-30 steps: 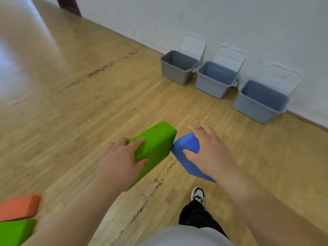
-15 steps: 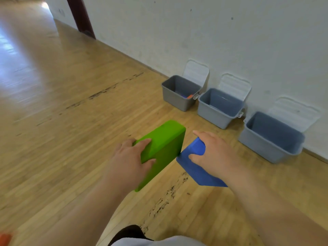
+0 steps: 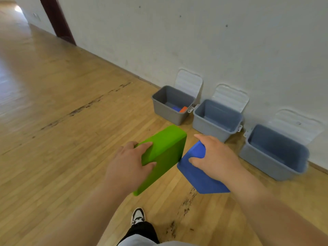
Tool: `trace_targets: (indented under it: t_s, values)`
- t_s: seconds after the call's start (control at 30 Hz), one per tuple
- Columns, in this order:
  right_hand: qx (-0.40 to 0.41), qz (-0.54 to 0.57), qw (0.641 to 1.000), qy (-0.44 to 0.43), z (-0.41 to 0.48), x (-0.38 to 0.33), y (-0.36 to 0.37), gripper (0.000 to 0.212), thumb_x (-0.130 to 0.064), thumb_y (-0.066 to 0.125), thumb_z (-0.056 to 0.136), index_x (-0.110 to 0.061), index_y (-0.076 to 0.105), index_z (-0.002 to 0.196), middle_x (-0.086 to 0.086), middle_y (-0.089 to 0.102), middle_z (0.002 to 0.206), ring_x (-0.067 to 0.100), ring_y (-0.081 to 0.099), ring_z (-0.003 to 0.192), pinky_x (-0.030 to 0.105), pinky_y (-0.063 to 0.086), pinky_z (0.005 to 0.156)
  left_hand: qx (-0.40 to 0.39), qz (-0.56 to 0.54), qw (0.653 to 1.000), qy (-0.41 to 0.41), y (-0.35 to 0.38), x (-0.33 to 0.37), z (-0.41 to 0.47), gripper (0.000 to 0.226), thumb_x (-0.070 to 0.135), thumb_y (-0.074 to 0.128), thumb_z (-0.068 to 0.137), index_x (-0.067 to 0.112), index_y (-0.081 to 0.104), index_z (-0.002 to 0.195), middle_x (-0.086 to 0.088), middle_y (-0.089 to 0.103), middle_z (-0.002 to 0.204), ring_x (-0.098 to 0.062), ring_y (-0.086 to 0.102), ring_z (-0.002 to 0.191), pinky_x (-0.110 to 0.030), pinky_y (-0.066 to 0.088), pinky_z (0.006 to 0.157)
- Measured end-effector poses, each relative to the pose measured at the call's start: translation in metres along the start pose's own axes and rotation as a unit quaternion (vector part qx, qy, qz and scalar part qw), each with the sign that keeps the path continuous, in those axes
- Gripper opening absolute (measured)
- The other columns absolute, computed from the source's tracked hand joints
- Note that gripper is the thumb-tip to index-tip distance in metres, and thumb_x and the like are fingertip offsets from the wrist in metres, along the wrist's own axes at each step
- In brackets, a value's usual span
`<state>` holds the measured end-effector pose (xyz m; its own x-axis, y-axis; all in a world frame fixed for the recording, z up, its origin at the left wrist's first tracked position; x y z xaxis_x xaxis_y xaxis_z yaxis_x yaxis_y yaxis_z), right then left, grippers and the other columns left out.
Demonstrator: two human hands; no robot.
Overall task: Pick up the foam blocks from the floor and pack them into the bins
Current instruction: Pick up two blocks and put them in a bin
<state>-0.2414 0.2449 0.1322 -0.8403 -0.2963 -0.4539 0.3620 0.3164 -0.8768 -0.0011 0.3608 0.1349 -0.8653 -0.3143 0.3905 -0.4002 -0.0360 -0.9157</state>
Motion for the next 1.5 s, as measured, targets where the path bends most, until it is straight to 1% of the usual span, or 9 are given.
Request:
trace_targets:
  t_s: [0.3, 0.53, 0.67, 0.83, 0.97, 1.13, 1.23, 1.37, 1.5]
  values:
    - [0.027, -0.005, 0.999, 0.024, 0.164, -0.071, -0.007, 0.070, -0.045, 0.065, 0.092, -0.042, 0.033, 0.154, -0.019, 0.035, 0.156, 0.008, 0.038, 0.140, 0.028, 0.036, 0.107, -0.014, 0.009, 0.999, 0.038, -0.066, -0.068, 0.187, 0.073, 0.063, 0.059, 0.090, 0.046, 0.032, 0.155, 0.006, 0.045, 0.143, -0.023, 0.046, 0.127, -0.038, 0.041, 0.105]
    - [0.010, 0.000, 0.999, 0.042, 0.266, -0.077, -0.013, 0.078, -0.045, 0.068, 0.092, -0.043, 0.027, 0.158, -0.016, 0.031, 0.161, 0.010, 0.034, 0.145, 0.032, 0.033, 0.114, -0.037, 0.006, 0.999, 0.040, -0.061, -0.080, 0.290, 0.072, 0.066, 0.055, 0.091, 0.046, 0.029, 0.156, 0.005, 0.042, 0.145, -0.023, 0.043, 0.127, -0.039, 0.040, 0.108]
    - [-0.005, 0.012, 0.999, 0.041, 0.339, -0.064, -0.016, 0.079, -0.047, 0.069, 0.092, -0.041, 0.026, 0.159, -0.013, 0.031, 0.161, 0.012, 0.034, 0.145, 0.032, 0.033, 0.113, -0.041, 0.002, 0.999, 0.023, -0.051, -0.084, 0.354, 0.073, 0.066, 0.055, 0.091, 0.045, 0.030, 0.155, 0.006, 0.044, 0.142, -0.023, 0.045, 0.125, -0.038, 0.039, 0.107]
    - [-0.003, 0.029, 0.999, 0.035, 0.457, -0.032, -0.028, 0.081, -0.050, 0.072, 0.087, -0.040, 0.031, 0.156, -0.008, 0.030, 0.155, 0.018, 0.044, 0.138, 0.036, 0.045, 0.104, -0.036, 0.019, 0.999, -0.010, -0.043, -0.068, 0.456, 0.071, 0.064, 0.055, 0.092, 0.046, 0.029, 0.156, 0.006, 0.042, 0.146, -0.022, 0.043, 0.129, -0.039, 0.041, 0.107]
    - [-0.015, 0.027, 0.999, 0.021, 0.555, -0.005, -0.058, 0.078, -0.051, 0.073, 0.084, -0.040, 0.037, 0.151, -0.008, 0.037, 0.147, 0.018, 0.049, 0.130, 0.036, 0.048, 0.098, -0.032, 0.014, 0.998, -0.046, -0.041, -0.046, 0.544, 0.072, 0.064, 0.054, 0.093, 0.045, 0.027, 0.157, 0.003, 0.041, 0.148, -0.024, 0.042, 0.131, -0.041, 0.041, 0.110]
    - [-0.051, 0.016, 0.999, 0.008, 0.672, 0.023, -0.098, 0.080, -0.044, 0.074, 0.087, -0.039, 0.033, 0.155, -0.007, 0.037, 0.155, 0.019, 0.045, 0.136, 0.035, 0.045, 0.102, -0.038, 0.021, 0.997, -0.068, -0.041, -0.020, 0.644, 0.071, 0.065, 0.050, 0.095, 0.044, 0.024, 0.158, 0.003, 0.038, 0.151, -0.024, 0.042, 0.133, -0.040, 0.039, 0.109]
    - [-0.070, 0.000, 0.997, 0.019, 0.738, 0.034, -0.104, 0.079, -0.040, 0.074, 0.088, -0.037, 0.032, 0.156, -0.005, 0.036, 0.155, 0.020, 0.045, 0.137, 0.034, 0.044, 0.101, -0.039, 0.005, 0.996, -0.084, -0.034, -0.023, 0.703, 0.071, 0.065, 0.050, 0.095, 0.044, 0.024, 0.157, 0.002, 0.040, 0.148, -0.025, 0.043, 0.131, -0.040, 0.040, 0.109]
    - [-0.078, 0.012, 0.996, 0.048, 0.827, 0.053, -0.092, 0.078, -0.039, 0.074, 0.089, -0.033, 0.035, 0.156, -0.002, 0.039, 0.154, 0.021, 0.042, 0.139, 0.035, 0.040, 0.109, -0.059, 0.019, 0.995, -0.078, -0.020, -0.044, 0.807, 0.072, 0.067, 0.048, 0.095, 0.044, 0.022, 0.157, 0.002, 0.039, 0.147, -0.025, 0.042, 0.130, -0.041, 0.039, 0.110]
    - [-0.082, 0.024, 0.987, 0.133, 0.919, 0.080, -0.059, 0.077, -0.042, 0.071, 0.090, -0.033, 0.033, 0.156, 0.000, 0.039, 0.153, 0.023, 0.047, 0.134, 0.033, 0.043, 0.100, -0.100, 0.045, 0.993, -0.042, 0.012, -0.071, 0.946, 0.071, 0.069, 0.042, 0.096, 0.045, 0.016, 0.158, 0.001, 0.036, 0.149, -0.026, 0.039, 0.133, -0.043, 0.038, 0.111]
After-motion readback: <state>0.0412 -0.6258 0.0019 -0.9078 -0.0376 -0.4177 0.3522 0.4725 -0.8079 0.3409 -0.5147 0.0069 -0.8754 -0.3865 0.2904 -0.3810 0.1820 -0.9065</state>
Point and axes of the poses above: each hand's wrist, its own z-axis towards the middle knuckle, its own y-axis out of the palm, x = y × z, the point moved 3 cm from there along z, towards the middle knuckle
